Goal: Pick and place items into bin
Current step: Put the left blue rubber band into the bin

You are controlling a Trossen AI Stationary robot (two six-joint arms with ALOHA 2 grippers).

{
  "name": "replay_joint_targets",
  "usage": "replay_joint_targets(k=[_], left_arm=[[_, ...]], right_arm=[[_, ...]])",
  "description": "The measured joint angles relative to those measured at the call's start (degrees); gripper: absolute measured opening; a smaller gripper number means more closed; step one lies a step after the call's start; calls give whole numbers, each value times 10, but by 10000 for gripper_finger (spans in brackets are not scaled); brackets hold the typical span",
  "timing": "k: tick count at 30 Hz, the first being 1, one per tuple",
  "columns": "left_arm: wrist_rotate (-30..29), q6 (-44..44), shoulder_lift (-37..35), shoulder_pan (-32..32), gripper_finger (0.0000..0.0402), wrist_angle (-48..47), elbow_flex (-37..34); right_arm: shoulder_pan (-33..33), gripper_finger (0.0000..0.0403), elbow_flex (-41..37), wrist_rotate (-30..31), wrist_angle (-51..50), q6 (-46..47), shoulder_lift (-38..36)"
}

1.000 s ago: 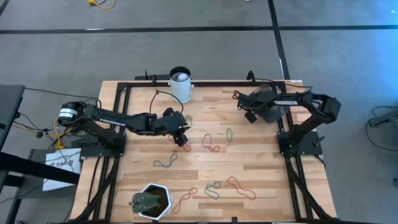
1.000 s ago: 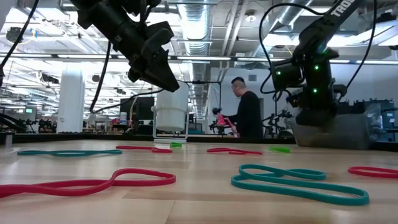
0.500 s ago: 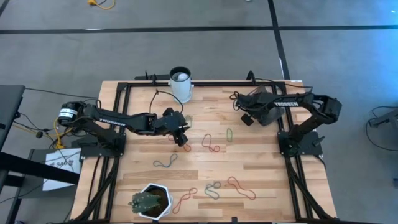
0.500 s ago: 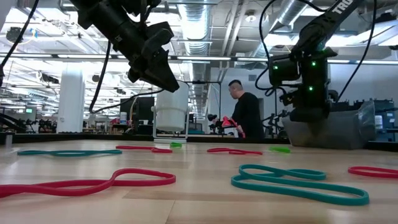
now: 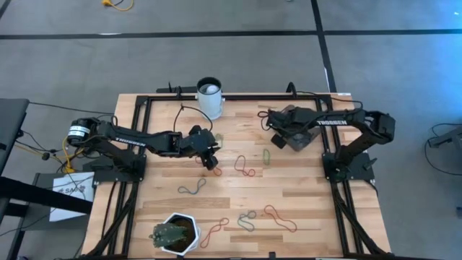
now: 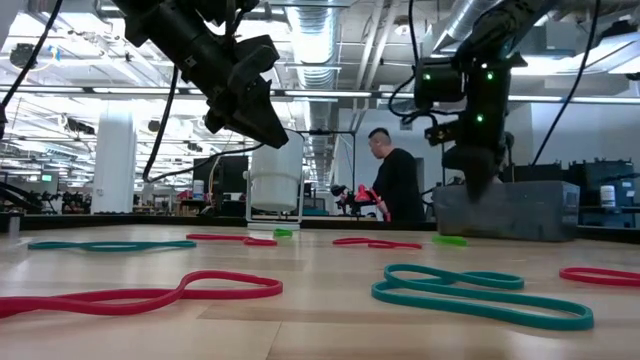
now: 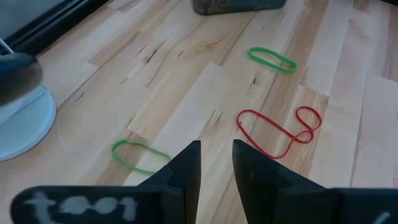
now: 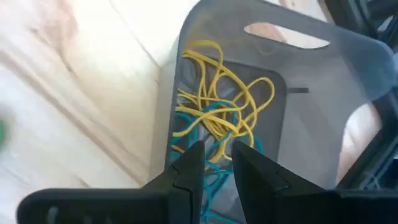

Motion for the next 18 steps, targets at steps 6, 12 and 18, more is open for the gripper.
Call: replay_joint_targets(k=[6, 12, 18], left_arm=[[2, -20, 0, -8, 83, 0, 0], [5, -34, 0, -27, 83, -13, 0], [113, -67, 0, -30, 83, -78, 0]], right_arm=[[40, 77, 28, 62, -37, 0, 0], [101, 77, 119, 135, -164, 4, 0], [173, 77, 207, 141, -214, 19, -49]])
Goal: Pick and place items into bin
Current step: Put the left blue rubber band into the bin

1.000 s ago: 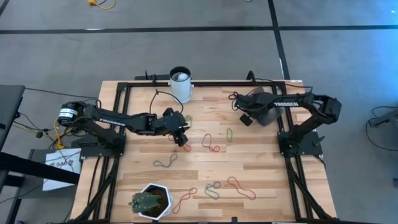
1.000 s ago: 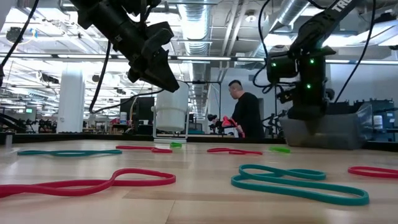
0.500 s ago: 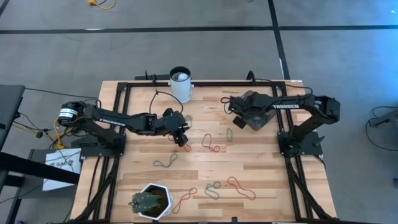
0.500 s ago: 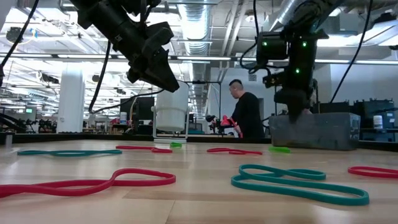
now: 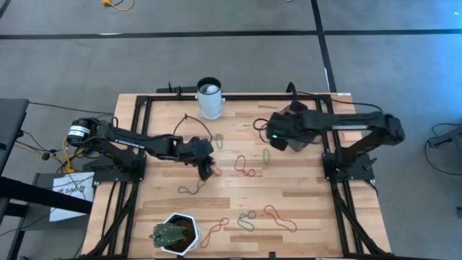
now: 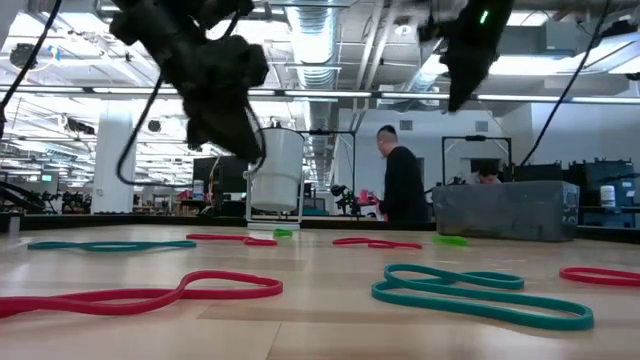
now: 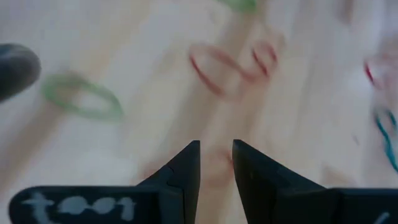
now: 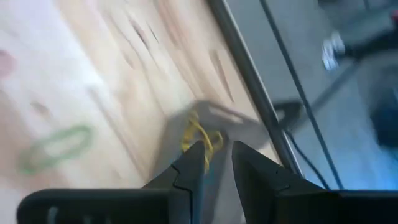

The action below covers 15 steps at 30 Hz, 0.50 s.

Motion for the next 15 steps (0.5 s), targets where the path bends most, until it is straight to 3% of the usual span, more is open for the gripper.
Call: replay_joint_targets(k=[3, 6, 10, 15], left_arm=[[77, -28, 0, -5, 83, -57, 0], [116, -42, 0, -17, 83, -124, 0], [105, 1, 0, -31, 83, -194, 0], [97, -16, 0, -52, 83, -191, 0]], right_arm=[[37, 77, 2, -2, 29, -4, -60], [76, 77, -15, -2, 62, 7, -130], [138, 77, -86, -6, 166, 41, -219], [222, 77, -215, -63, 320, 48, -290]])
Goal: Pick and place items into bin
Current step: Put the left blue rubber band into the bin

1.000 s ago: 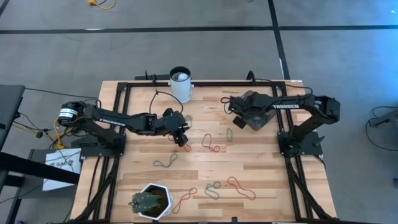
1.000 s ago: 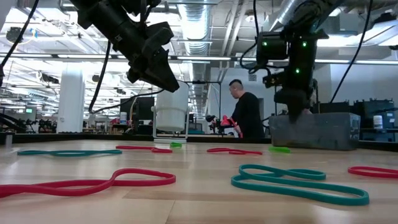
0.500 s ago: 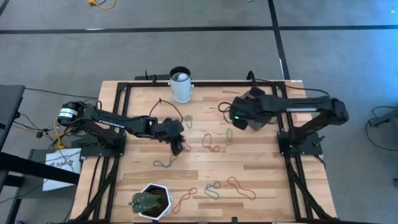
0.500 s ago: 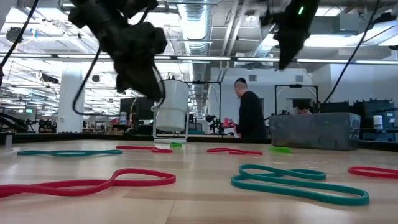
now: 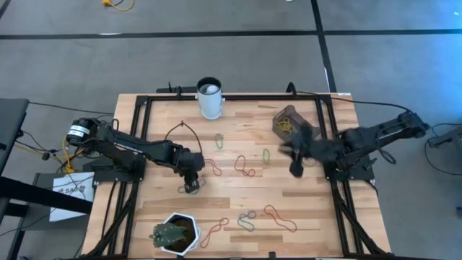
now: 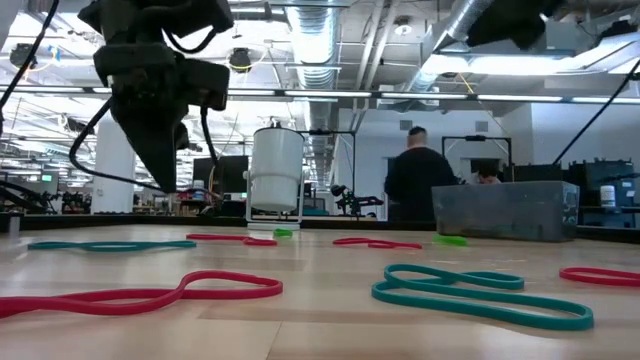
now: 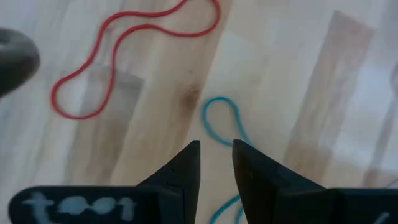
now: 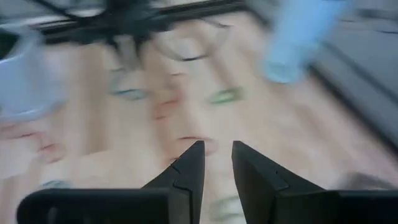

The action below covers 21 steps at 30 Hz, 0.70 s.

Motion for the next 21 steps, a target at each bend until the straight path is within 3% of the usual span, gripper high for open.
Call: replay_joint_targets(k=[5, 10, 13, 21], left_arm=[[-48, -23, 30, -33, 83, 13, 0], [-58, -45, 109, -49, 83, 57, 0], [-63, -59, 143, -47, 83, 69, 5], [-92, -91, 155, -42, 83, 33, 25]], right_arm=[[84, 77, -136, -32, 214, 12, -5], [143, 77, -211, -31, 399, 4, 34], [162, 77, -220, -29, 464, 4, 60], [199, 77, -222, -29, 495, -45, 74]])
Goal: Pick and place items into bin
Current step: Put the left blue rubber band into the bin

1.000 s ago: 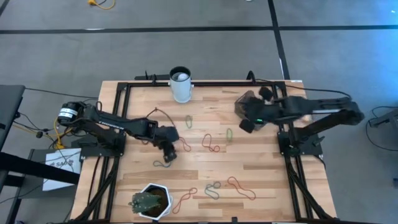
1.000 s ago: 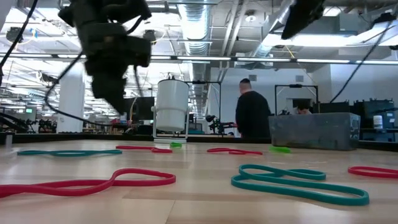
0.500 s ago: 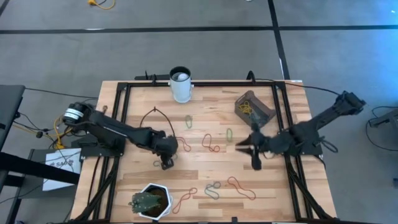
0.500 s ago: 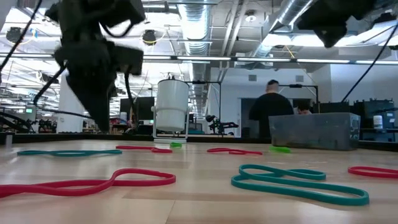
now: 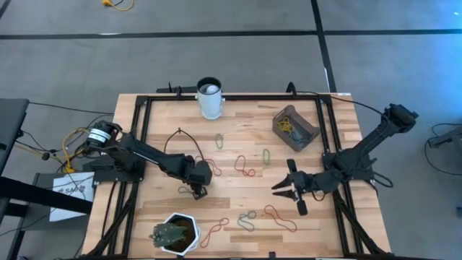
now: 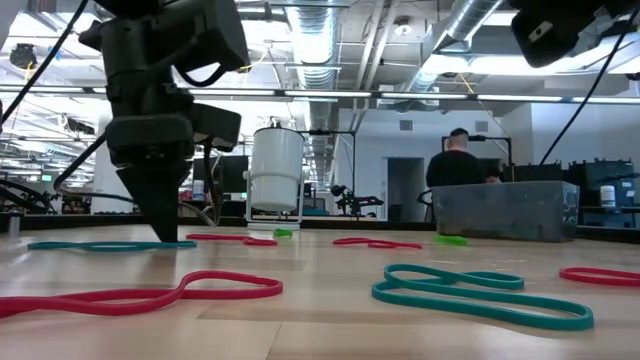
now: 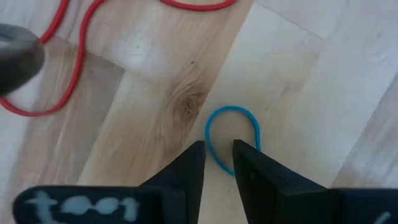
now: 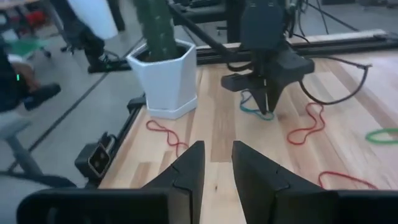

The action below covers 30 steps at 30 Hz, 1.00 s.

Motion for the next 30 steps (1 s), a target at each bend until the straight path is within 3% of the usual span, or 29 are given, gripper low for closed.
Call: replay_joint_targets(k=[5, 10, 16, 22, 30], left_arm=[[8, -1, 8, 1, 68, 12, 0], [-3, -50, 10, 0, 9, 7, 1], [-7, -38, -10, -3, 1, 11, 18], [-58, 24, -38, 5, 0, -17, 121], [-91, 181, -44, 59, 0, 11, 273]], right_arm=[[8, 77, 0, 0, -5, -21, 0], [5, 77, 0, 0, -7, -21, 0], [-8, 77, 0, 0, -15, 0, 0], [-17, 77, 0, 0, -16, 9, -26], [18, 77, 1, -2, 9, 3, -83]])
